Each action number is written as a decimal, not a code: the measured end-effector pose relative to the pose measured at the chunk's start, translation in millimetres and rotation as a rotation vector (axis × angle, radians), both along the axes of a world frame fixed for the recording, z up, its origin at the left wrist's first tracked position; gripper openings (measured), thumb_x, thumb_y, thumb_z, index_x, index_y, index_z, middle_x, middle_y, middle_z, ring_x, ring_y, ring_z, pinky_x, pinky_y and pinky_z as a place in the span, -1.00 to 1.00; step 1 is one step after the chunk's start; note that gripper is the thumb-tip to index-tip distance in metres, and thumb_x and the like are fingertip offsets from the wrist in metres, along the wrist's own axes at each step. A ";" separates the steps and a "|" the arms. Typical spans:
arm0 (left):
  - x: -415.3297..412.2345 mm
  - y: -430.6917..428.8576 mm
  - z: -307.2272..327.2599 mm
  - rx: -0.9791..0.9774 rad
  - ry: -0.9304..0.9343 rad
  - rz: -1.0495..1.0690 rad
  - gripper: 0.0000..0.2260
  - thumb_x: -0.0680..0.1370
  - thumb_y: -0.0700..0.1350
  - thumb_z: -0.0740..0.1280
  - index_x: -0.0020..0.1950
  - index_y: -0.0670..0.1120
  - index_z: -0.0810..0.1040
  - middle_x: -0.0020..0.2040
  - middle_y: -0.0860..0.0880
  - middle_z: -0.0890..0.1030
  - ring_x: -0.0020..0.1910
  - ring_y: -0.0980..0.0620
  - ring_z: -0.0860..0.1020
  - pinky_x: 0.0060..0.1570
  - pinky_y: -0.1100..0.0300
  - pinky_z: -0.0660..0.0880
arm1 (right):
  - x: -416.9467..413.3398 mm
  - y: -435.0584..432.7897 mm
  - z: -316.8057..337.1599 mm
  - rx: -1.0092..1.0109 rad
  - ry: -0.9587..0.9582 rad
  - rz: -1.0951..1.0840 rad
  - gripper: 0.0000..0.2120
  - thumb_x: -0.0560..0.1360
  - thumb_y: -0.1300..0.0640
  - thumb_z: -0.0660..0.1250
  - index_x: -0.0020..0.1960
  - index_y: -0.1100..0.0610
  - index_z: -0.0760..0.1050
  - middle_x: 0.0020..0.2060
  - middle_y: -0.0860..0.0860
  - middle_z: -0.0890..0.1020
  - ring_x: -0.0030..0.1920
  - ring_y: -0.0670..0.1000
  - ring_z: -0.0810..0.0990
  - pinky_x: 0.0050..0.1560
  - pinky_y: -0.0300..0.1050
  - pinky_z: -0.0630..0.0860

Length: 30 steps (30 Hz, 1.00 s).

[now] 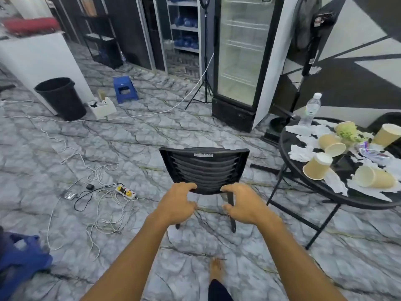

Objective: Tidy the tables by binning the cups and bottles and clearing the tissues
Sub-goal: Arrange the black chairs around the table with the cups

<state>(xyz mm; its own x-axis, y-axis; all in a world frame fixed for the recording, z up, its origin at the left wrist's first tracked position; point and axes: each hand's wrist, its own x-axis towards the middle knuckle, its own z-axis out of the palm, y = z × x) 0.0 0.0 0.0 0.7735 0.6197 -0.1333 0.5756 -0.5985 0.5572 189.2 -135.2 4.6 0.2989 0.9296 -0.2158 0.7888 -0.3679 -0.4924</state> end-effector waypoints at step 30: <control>260.6 401.5 -30.5 0.741 -0.251 -0.326 -0.48 0.40 0.20 0.53 0.23 -0.01 0.49 -0.08 0.04 0.66 -0.18 -0.02 0.64 -0.40 0.14 0.50 | 274.6 346.8 -34.0 0.354 -0.403 -0.143 -0.60 0.25 -0.17 0.59 -0.07 0.00 0.54 -0.22 -0.13 0.60 -0.14 0.02 0.57 -0.11 -0.12 0.24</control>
<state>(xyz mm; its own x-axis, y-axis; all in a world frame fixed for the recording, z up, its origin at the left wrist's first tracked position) 260.6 401.5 -30.5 0.8808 0.2202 0.4191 0.2228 -0.9739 0.0433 463.9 211.6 -29.5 0.4218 0.8687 0.2599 0.8946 -0.3521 -0.2751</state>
